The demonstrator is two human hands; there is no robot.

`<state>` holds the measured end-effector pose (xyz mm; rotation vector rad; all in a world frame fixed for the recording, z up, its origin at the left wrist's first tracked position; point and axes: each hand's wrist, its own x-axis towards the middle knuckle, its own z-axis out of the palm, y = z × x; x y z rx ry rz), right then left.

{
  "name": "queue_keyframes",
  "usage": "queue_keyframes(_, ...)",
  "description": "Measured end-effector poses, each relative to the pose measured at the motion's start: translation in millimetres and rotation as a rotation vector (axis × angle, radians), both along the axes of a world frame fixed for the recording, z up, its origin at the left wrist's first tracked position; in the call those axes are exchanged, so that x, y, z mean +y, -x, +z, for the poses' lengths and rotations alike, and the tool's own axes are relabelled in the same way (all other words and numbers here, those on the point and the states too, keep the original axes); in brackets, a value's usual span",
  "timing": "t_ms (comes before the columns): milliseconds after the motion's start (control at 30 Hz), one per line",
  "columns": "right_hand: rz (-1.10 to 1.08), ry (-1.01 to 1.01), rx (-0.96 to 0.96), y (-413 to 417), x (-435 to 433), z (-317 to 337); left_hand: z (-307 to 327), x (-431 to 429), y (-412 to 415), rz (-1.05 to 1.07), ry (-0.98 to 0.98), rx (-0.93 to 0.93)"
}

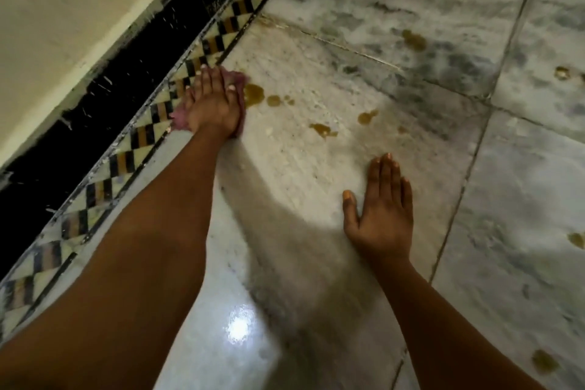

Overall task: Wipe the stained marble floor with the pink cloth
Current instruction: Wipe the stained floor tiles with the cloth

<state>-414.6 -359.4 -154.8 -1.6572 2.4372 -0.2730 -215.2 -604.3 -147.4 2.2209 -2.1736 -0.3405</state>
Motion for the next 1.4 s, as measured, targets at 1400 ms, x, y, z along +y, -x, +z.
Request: queue_keyframes(1400, -0.021, -0.015, -0.030, 0, -6, 4, -4, 11, 52, -0.544, 0.108, 0.018)
